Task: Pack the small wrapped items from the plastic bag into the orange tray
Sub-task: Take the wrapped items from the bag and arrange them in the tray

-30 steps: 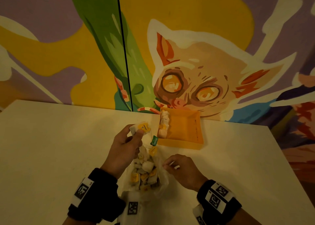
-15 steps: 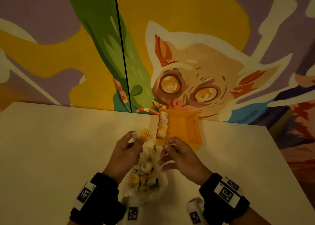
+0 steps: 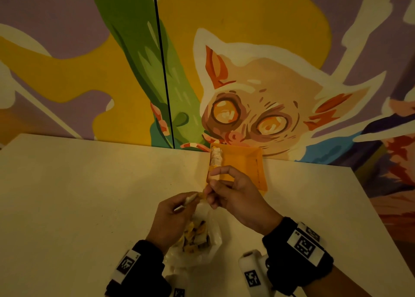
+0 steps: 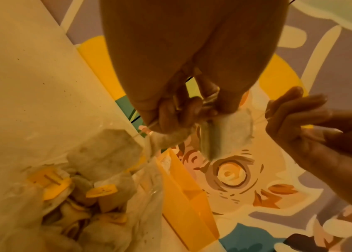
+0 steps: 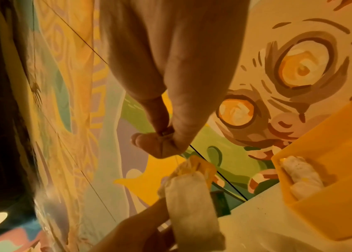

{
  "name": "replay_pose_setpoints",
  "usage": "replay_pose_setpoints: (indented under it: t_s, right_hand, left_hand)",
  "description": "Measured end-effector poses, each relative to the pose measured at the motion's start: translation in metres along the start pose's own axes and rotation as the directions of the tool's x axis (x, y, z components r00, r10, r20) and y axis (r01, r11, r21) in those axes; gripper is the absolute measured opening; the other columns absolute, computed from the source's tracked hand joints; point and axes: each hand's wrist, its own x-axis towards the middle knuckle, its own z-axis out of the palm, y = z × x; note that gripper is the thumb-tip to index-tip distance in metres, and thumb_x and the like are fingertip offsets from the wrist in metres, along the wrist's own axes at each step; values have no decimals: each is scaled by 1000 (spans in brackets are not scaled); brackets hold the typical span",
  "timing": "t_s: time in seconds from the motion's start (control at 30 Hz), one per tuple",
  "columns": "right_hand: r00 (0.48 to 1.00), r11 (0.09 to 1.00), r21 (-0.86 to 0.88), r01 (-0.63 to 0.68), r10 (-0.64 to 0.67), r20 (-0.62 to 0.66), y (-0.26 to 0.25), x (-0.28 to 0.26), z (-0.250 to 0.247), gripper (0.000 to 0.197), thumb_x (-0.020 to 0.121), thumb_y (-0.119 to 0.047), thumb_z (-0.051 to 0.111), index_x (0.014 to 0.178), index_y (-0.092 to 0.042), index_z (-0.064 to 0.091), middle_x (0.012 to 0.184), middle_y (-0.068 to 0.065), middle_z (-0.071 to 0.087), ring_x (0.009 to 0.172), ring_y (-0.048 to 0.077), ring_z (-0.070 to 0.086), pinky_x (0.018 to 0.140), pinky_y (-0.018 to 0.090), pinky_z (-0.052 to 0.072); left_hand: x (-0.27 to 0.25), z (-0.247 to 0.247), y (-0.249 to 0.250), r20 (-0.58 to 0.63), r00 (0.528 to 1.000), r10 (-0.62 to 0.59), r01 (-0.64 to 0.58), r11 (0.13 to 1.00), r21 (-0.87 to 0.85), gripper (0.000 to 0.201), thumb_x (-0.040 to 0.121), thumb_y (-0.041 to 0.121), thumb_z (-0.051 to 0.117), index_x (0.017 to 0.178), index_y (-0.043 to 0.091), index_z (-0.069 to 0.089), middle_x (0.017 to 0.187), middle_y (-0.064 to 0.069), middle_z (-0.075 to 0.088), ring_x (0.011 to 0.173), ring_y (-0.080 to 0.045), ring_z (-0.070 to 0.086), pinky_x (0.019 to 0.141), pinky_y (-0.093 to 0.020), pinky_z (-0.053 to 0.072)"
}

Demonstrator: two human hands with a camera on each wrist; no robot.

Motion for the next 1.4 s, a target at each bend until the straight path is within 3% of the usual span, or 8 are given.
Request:
replay_pose_setpoints:
  t_s: [0.17, 0.27, 0.4, 0.57, 0.63, 0.77, 1.07, 1.4]
  right_hand:
    - [1000, 999, 44, -7, 8, -5, -5, 1, 5, 16, 96, 1, 50, 112, -3, 52, 76, 13, 68, 62, 21, 62, 56, 28, 52]
    - [1000, 999, 45, -19, 19, -7, -5, 0, 6, 17, 96, 0, 52, 112, -4, 53, 77, 13, 69, 64, 22, 64, 58, 28, 53]
    - [999, 999, 40, -33, 34, -17, -4, -3, 8, 15, 96, -2, 52, 111, -6, 53, 78, 13, 70, 65, 22, 65, 60, 30, 55]
    - [998, 994, -109, -8, 1, -58, -3, -2, -1, 12, 96, -6, 53, 109, -7, 55, 81, 11, 71, 66, 22, 66, 58, 30, 54]
    - [993, 940, -340, 15, -53, -104, 1, 1, -13, 9, 95, -10, 57, 103, -15, 58, 86, 5, 72, 67, 21, 66, 56, 29, 53]
    - [971, 745, -667, 5, -164, -175, 12, 5, -36, 12, 91, -16, 64, 94, -27, 60, 94, -10, 64, 77, 10, 65, 60, 17, 48]
    - [984, 782, -604, 154, -179, 20, 27, -1, -8, 22, 85, -12, 72, 91, -32, 71, 88, -9, 68, 78, 11, 66, 67, 22, 55]
    - [941, 787, -595, 160, -304, -149, 37, -1, 9, 25, 73, -22, 84, 90, -24, 66, 75, -7, 62, 67, 6, 61, 58, 17, 52]
  left_hand:
    - [-1, 0, -6, 292, 949, -119, 117, 993, 26, 30, 75, 24, 67, 104, 30, 70, 87, 4, 61, 66, -5, 56, 57, -20, 46]
    - [3, 5, -10, 302, 951, -61, 8, 984, 176, 48, 64, 51, 81, 106, 34, 67, 100, 0, 65, 80, -14, 61, 68, -28, 54]
    - [8, 22, -19, 242, 970, -2, -79, 942, 327, 58, 64, 67, 74, 107, 31, 62, 96, 14, 66, 75, -2, 60, 67, -22, 50]
    - [10, 28, -14, 171, 982, 83, -122, 966, 229, 9, 93, 12, 61, 95, 8, 68, 85, 0, 68, 65, 4, 61, 58, -12, 47]
    - [10, 20, -10, 198, 977, 75, -123, 962, 245, 15, 94, 19, 61, 82, 15, 70, 69, 12, 65, 58, 2, 56, 55, -12, 42]
    - [13, 4, -7, 192, 981, 42, -92, 961, 259, 24, 93, 29, 62, 79, 13, 72, 72, -4, 67, 64, -7, 58, 62, -26, 48]
    - [16, 1, 5, 151, 988, 31, -60, 979, 193, 29, 95, 21, 57, 76, 4, 69, 59, 5, 51, 56, -7, 44, 55, -19, 36]
    - [12, 7, 15, 61, 972, -228, 233, 969, -88, 37, 98, 34, 52, 76, 11, 71, 58, -7, 39, 50, -14, 29, 51, -27, 22]
